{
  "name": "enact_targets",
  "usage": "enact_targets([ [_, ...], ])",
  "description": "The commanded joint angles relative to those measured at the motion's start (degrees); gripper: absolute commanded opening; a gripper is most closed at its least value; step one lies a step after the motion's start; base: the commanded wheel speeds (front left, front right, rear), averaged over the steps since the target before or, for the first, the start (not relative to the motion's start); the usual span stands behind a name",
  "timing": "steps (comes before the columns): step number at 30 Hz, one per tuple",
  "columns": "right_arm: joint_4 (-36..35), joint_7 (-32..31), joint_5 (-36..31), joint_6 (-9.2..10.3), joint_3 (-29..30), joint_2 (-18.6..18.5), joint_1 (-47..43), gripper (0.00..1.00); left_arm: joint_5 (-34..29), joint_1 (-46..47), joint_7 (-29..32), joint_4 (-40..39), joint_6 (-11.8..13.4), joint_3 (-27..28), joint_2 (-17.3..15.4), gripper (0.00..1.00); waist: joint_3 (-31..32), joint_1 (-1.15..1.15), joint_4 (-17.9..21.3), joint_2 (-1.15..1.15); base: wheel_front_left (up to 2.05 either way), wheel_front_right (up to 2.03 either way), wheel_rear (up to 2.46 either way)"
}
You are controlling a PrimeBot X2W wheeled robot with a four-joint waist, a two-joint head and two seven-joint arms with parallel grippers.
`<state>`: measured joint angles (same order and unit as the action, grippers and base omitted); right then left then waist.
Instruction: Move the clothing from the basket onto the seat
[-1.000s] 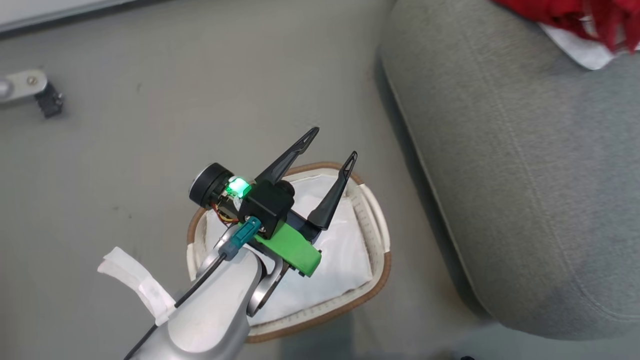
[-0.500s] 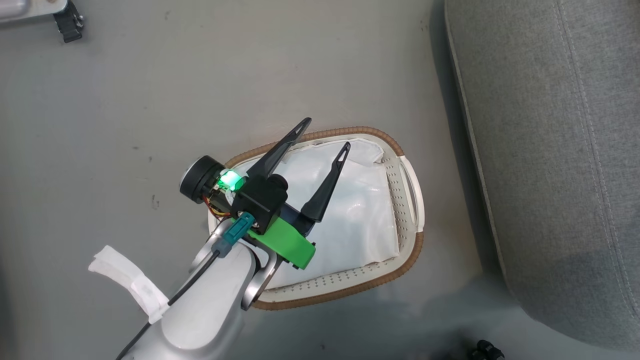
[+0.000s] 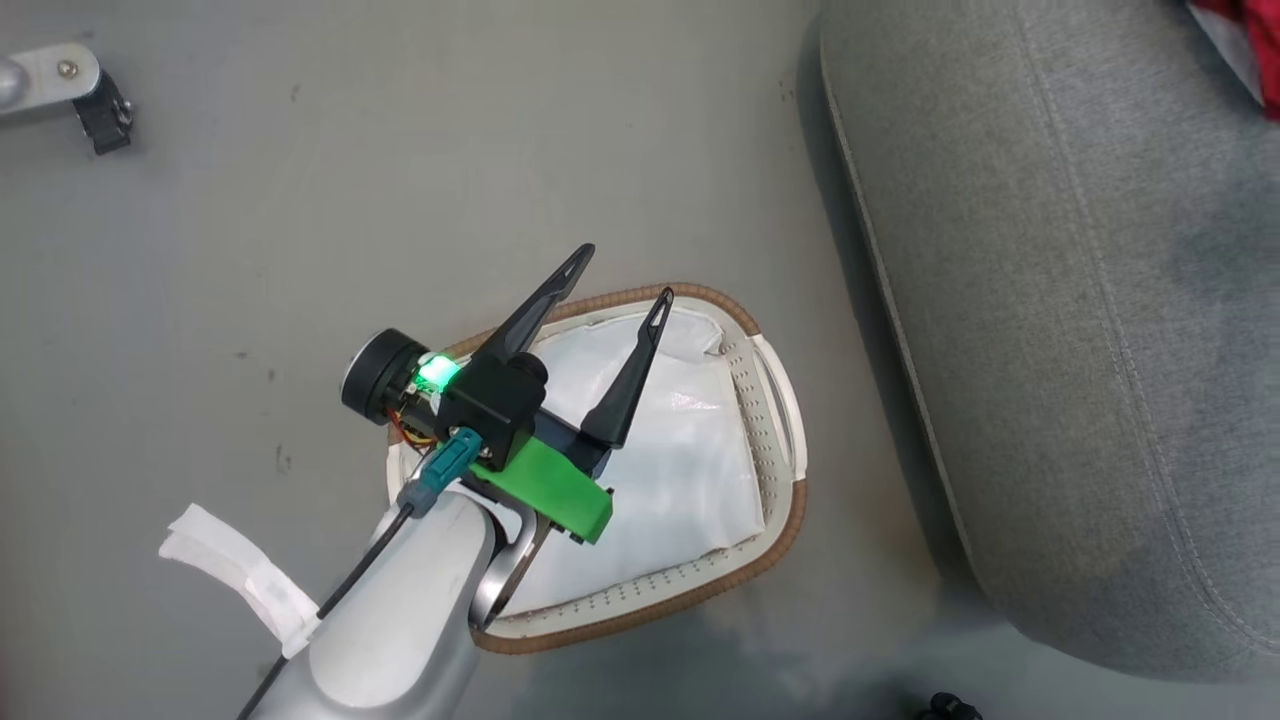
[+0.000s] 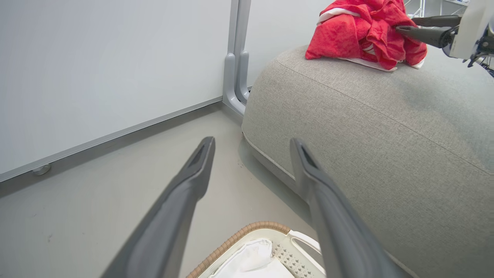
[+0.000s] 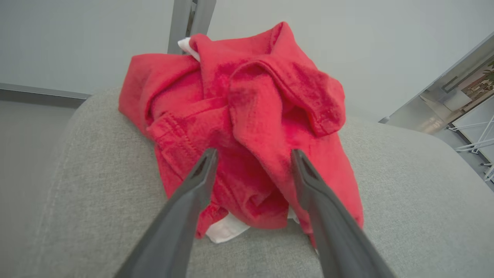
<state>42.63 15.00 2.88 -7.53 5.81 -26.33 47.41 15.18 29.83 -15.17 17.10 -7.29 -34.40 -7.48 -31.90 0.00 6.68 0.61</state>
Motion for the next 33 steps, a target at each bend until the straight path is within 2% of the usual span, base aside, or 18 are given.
enact_targets([
  [1,-0.8,0.2,-0.6,0.08,0.0,0.4,-1.9,1.00,0.8,-1.1,0.0,0.1,-0.1,0.5,0.0,1.00,3.2,0.00,1.7,-0.61,0.00,0.00,0.00],
  [10,-6.6,0.3,-0.2,0.08,-1.4,2.6,-9.0,1.00,3.2,-5.7,0.0,-1.7,0.0,6.0,1.8,1.00,10.7,0.00,1.3,-0.61,0.00,0.00,0.00],
  [20,-10.8,0.3,-0.7,0.08,-1.5,5.7,-11.1,1.00,2.6,-11.8,0.0,-0.8,1.5,13.4,3.5,1.00,18.5,0.00,-4.4,-0.61,0.00,0.00,0.00],
  [26,-13.9,0.3,-0.6,0.08,-1.2,10.9,-14.2,1.00,2.2,-16.3,0.1,-0.7,2.2,19.1,3.8,1.00,22.1,0.00,-8.5,-0.61,0.00,0.00,0.00],
  [33,-18.6,0.3,-0.8,0.08,-0.5,18.8,-20.9,1.00,1.3,-22.4,0.0,-1.4,2.7,25.6,4.0,1.00,25.4,0.00,-11.5,-0.61,0.00,0.00,0.00],
])
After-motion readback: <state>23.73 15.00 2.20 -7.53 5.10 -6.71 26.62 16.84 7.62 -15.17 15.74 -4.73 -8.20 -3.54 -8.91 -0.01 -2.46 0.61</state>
